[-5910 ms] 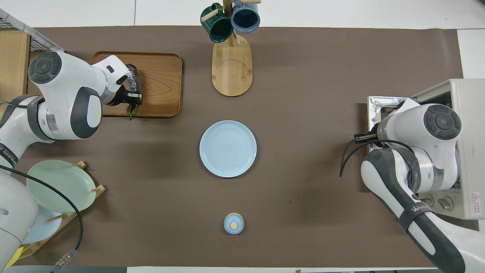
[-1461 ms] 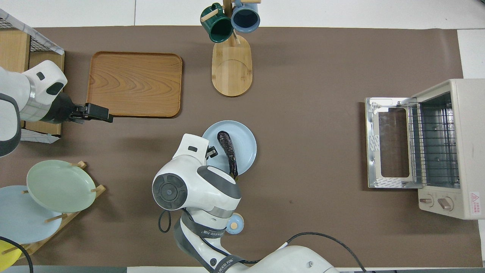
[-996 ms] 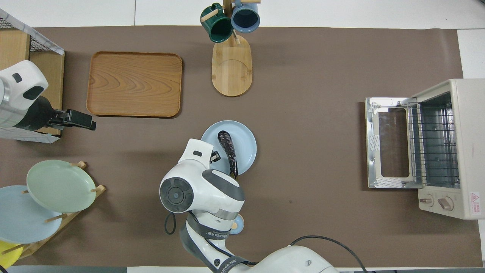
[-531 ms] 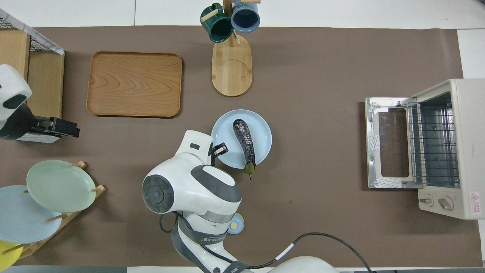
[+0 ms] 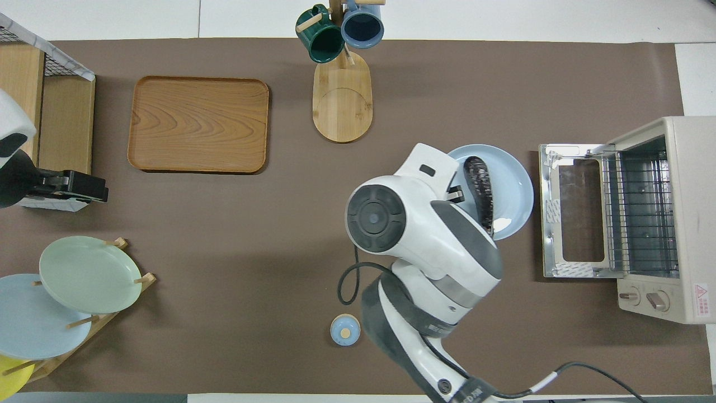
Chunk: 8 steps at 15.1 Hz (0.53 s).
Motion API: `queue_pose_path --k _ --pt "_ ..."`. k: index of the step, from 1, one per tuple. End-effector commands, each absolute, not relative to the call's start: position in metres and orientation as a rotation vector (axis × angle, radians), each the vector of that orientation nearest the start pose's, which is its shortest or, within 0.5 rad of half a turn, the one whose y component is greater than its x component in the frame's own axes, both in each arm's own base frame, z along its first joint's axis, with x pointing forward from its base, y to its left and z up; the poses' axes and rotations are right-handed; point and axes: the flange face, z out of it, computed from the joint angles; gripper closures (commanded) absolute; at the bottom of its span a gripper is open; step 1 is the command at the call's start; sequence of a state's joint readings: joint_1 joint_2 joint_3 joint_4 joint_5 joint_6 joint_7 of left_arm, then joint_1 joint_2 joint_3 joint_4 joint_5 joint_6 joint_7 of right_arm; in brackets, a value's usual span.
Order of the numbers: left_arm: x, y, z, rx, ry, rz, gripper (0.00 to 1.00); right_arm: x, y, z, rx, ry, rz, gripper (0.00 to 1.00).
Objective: Put eggplant into oven
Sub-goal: 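Carry the plate with the eggplant into the open oven with the right gripper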
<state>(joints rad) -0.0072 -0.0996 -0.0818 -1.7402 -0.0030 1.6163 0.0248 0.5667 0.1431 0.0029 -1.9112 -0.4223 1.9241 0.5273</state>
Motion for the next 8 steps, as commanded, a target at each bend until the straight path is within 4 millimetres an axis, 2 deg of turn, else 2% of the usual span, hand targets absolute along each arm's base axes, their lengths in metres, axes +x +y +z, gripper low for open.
queue_pose_path --k 1,3,4,8 --pt "0.523 -0.047 0.615 -3.102 0.157 0.077 0.00 0.470 0.247 0.398 -3.550 -0.394 -0.108 1.00" --pt "0.524 -0.047 0.615 -3.102 0.157 0.072 0.00 0.475 0.203 0.397 -3.565 -0.370 -0.043 1.00" --pt "0.524 -0.047 0.615 -3.102 0.157 0.070 0.00 0.480 0.187 0.396 -3.570 -0.348 -0.017 1.00" --pt "0.523 -0.048 0.615 -3.103 0.159 0.075 0.00 0.509 0.102 0.389 -3.537 -0.397 0.062 1.00"
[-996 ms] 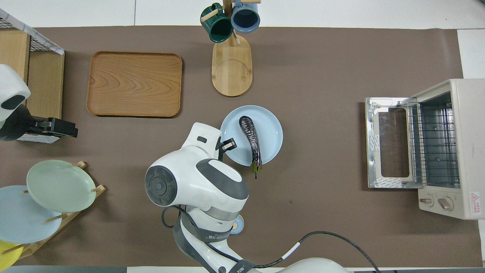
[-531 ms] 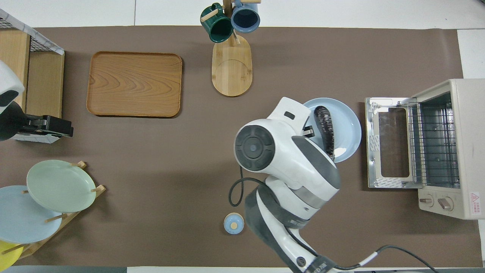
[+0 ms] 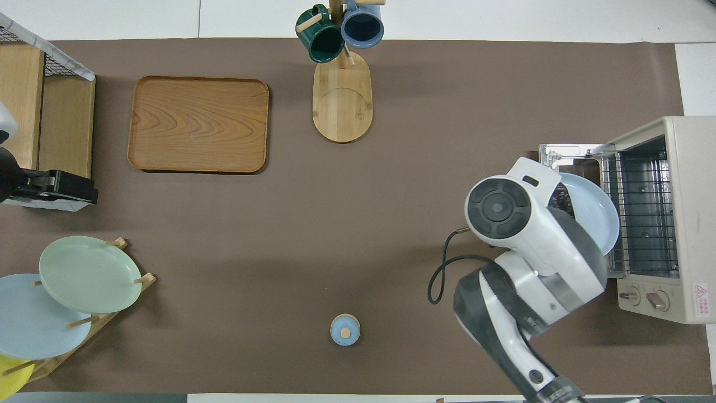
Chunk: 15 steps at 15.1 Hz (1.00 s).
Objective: Put eggplant into oven
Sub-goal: 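Carry the plate with the eggplant into the open oven with the right gripper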
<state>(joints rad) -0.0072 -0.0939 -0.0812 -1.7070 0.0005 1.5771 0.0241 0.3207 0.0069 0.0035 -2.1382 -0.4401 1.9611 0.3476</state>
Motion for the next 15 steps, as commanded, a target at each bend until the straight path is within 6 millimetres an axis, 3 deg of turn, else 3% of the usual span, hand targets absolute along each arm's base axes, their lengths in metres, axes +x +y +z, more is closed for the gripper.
queue_pose_path --k 1,6,9,12,15 --pt "0.523 -0.049 0.615 -3.103 0.161 0.075 0.00 0.513 0.086 0.387 -3.526 -0.412 0.061 1.00" --pt "0.523 -0.050 0.616 -3.103 0.166 0.072 0.00 0.521 0.010 0.388 -3.487 -0.538 0.129 1.00" --pt "0.522 -0.049 0.617 -3.103 0.166 0.072 0.00 0.520 -0.033 0.386 -3.477 -0.526 0.155 1.00" --pt "0.522 -0.052 0.617 -3.102 0.173 0.072 0.00 0.515 -0.054 0.378 -3.465 -0.531 0.162 1.00" --pt "0.527 -0.057 0.620 -3.102 0.187 0.107 0.00 0.501 -0.059 0.360 -3.444 -0.531 0.104 1.00"
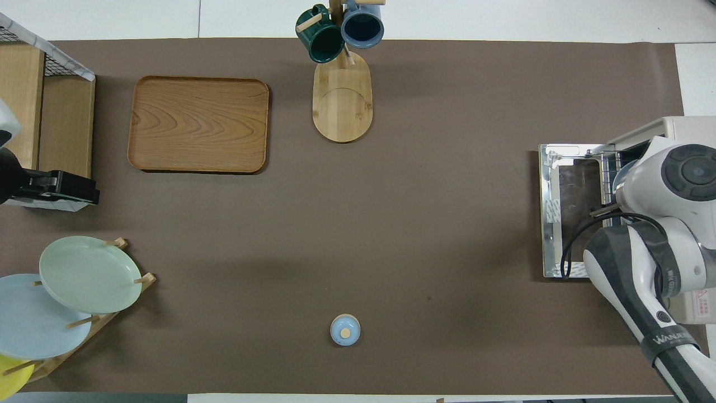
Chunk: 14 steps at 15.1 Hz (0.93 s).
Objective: Put eggplant into oven
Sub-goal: 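Release the plate inside the oven and draw the right gripper back out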
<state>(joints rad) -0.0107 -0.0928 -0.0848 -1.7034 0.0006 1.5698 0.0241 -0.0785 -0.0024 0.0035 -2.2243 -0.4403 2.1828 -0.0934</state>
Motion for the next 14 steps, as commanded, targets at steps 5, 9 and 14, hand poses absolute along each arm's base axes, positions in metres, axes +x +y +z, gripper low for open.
queue_pose_path --k 5,9,14 --pt "0.525 -0.073 0.629 -3.109 0.228 0.132 0.00 0.505 -0.058 0.363 -3.440 -0.530 0.079 0.71" --pt "0.519 -0.073 0.628 -3.107 0.240 0.130 0.00 0.523 -0.029 0.405 -3.415 -0.524 0.145 0.64" --pt "0.518 -0.076 0.626 -3.107 0.237 0.132 0.00 0.529 0.029 0.388 -3.296 -0.558 0.006 1.00"
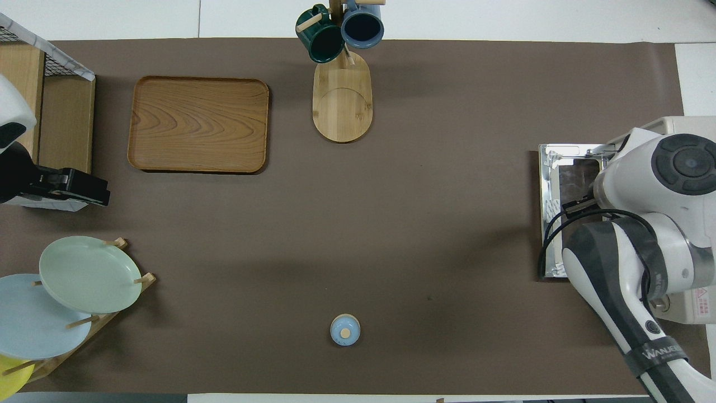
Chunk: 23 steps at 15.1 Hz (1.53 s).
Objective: Put eggplant into oven
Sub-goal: 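Release the plate inside the oven and draw the right gripper back out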
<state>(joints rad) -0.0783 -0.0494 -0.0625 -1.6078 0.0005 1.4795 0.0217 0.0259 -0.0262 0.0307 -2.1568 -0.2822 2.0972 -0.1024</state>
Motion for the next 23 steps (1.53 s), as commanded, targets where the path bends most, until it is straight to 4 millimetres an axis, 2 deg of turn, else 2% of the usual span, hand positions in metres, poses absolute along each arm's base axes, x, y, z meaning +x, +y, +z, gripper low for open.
queue_pose_path --k 1,4,7,10,14,16,17,20,23 --pt "0.518 -0.077 0.626 -3.107 0.235 0.132 0.00 0.531 0.048 0.370 -3.286 -0.566 -0.023 1.00" --pt "0.518 -0.076 0.626 -3.107 0.230 0.132 0.00 0.535 0.063 0.332 -3.296 -0.417 0.002 1.00" --pt "0.519 -0.071 0.627 -3.109 0.213 0.130 0.00 0.540 0.054 0.302 -3.292 -0.349 0.025 1.00" --pt "0.519 -0.069 0.628 -3.110 0.209 0.122 0.00 0.540 0.047 0.293 -3.291 -0.345 0.046 1.00" --pt "0.517 -0.070 0.628 -3.108 0.204 0.144 0.00 0.537 0.047 0.291 -3.302 -0.466 0.090 1.00" --pt "0.516 -0.069 0.629 -3.107 0.206 0.158 0.00 0.539 0.048 0.296 -3.353 -0.597 0.123 1.00" --pt "0.516 -0.070 0.630 -3.108 0.206 0.156 0.00 0.542 0.048 0.301 -3.364 -0.609 0.135 1.00" --pt "0.517 -0.071 0.630 -3.117 0.207 0.143 0.00 0.549 0.039 0.325 -3.363 -0.712 0.230 1.00" --pt "0.517 -0.076 0.632 -3.171 0.141 0.140 0.00 0.559 0.020 0.360 -3.355 -0.777 0.273 1.00"
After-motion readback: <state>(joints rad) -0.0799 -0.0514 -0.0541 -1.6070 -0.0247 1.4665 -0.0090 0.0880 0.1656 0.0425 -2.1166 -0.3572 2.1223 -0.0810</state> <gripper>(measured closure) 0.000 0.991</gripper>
